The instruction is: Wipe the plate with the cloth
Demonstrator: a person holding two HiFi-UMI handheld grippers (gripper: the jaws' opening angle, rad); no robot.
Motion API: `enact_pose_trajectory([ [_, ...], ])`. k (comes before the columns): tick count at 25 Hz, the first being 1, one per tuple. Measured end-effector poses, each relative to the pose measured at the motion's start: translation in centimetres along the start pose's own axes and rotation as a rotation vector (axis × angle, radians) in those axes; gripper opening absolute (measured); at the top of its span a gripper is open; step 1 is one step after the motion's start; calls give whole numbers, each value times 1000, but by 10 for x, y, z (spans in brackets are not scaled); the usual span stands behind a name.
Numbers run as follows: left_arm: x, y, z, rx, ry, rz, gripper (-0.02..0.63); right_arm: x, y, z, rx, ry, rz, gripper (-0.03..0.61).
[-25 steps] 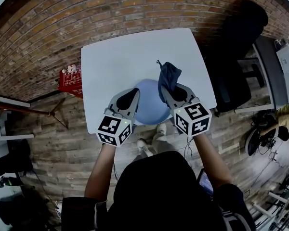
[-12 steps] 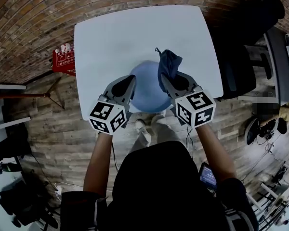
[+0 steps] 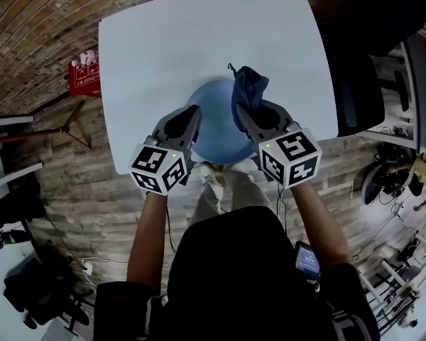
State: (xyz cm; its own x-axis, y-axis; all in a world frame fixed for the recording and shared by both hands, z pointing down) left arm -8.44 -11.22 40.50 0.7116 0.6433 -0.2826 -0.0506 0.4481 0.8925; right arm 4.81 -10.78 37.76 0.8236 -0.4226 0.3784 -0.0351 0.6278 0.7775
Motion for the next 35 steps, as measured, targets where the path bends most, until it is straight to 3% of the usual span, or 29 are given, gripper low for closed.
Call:
enact_pose_trajectory([
  [11,-22,30,24,-51,-14,-4,18,4,34,26,-94,-35,-18,60],
  [20,-46,31,46,-90,-33,52,20,18,43,36,-124,-24,0,60],
  [33,-59,41,66,-143,-7,59,20,20,55,45,-156,-44,21,60],
  [35,-63,43,68,-151,-3,62,55,19,57,48,-159,-48,23,60],
])
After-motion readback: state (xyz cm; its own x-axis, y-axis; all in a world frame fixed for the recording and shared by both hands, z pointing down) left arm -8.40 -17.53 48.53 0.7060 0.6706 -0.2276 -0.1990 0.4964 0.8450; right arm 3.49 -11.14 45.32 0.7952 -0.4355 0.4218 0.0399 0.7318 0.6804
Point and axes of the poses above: the fingertips, and each gripper's own axes: z forward along the fingers, x to its right, y out of its underside, the point moved 3 cm from there along -z, backward along the fingers, and after that the axes turned 7 degrees about z, right-handed, at the moved point
